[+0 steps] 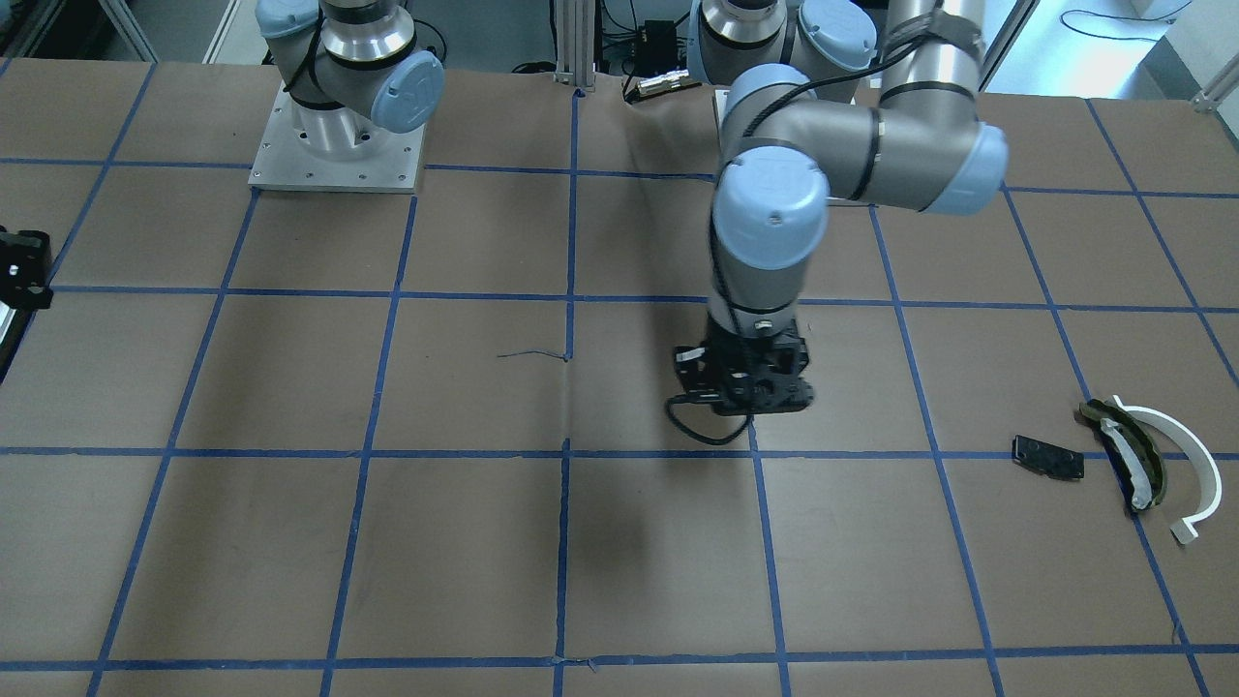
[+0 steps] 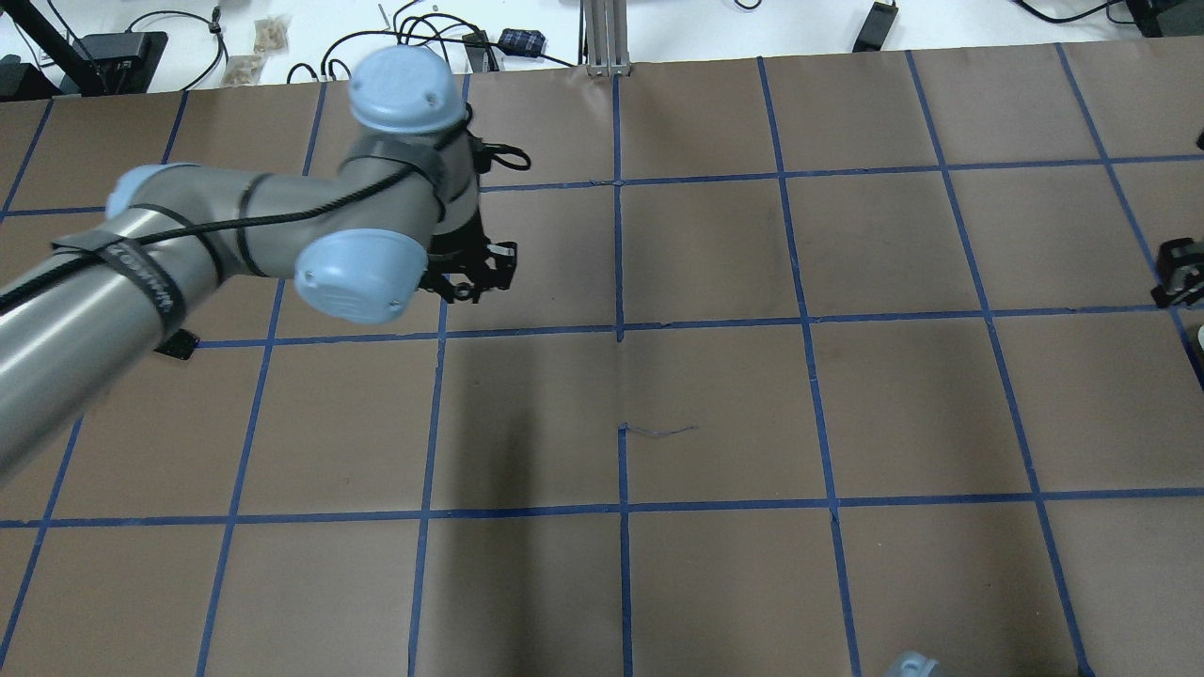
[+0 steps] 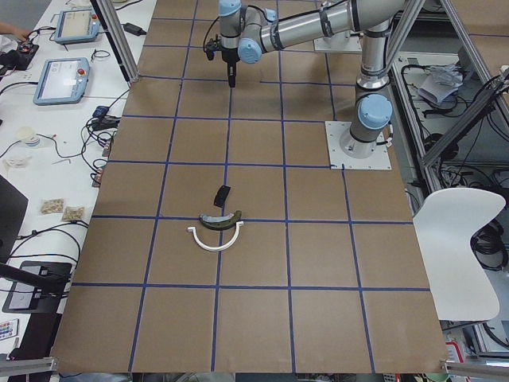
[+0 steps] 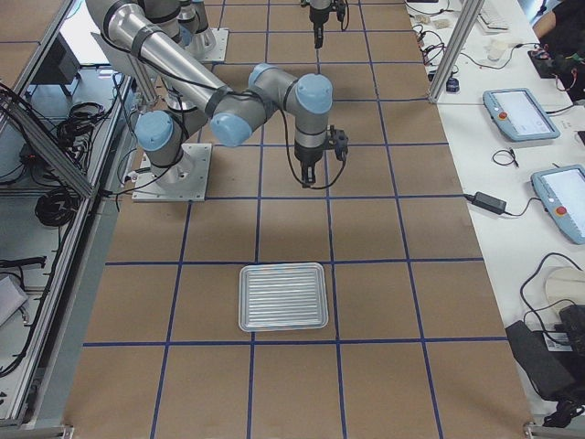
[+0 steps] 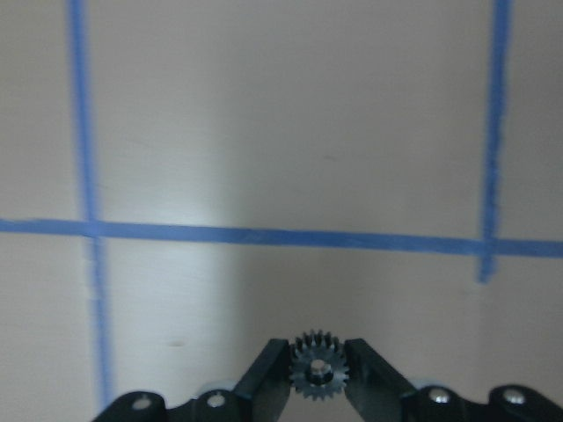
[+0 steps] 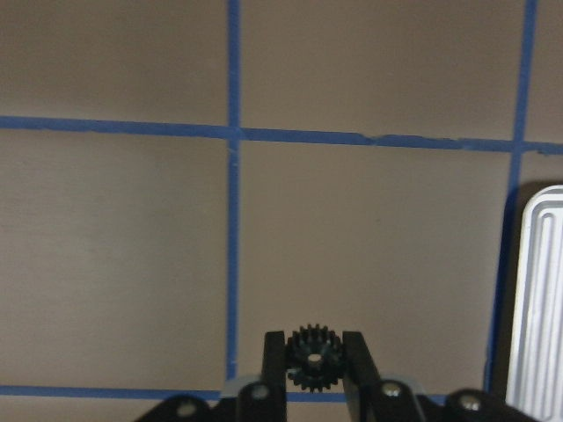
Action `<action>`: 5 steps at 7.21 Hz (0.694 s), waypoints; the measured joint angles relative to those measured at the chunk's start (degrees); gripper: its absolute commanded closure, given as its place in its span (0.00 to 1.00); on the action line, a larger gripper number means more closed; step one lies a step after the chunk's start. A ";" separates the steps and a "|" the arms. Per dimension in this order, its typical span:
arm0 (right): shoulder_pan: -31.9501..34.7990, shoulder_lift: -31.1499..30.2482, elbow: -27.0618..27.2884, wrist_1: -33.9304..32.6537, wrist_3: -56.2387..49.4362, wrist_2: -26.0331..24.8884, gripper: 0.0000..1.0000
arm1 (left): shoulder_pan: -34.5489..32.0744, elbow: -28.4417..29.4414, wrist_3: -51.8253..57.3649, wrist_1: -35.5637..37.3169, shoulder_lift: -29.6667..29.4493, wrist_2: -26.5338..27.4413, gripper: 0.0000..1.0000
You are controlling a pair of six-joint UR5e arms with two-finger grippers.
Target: Place bearing gear from tray to pile
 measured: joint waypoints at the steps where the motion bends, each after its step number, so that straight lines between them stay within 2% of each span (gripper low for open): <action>1: 7.34 -1.22 0.01 2.20 10.94 0.23 0.93 | 8.94 -1.72 10.45 -0.73 0.99 -0.02 1.00; 3: 22.24 -0.55 0.00 2.42 31.34 0.35 0.94 | 26.00 -4.50 30.46 2.90 -0.07 -1.84 1.00; 5: 35.37 4.17 -0.10 -2.17 45.38 0.82 0.94 | 36.14 -7.67 42.14 8.44 -3.03 -5.80 1.00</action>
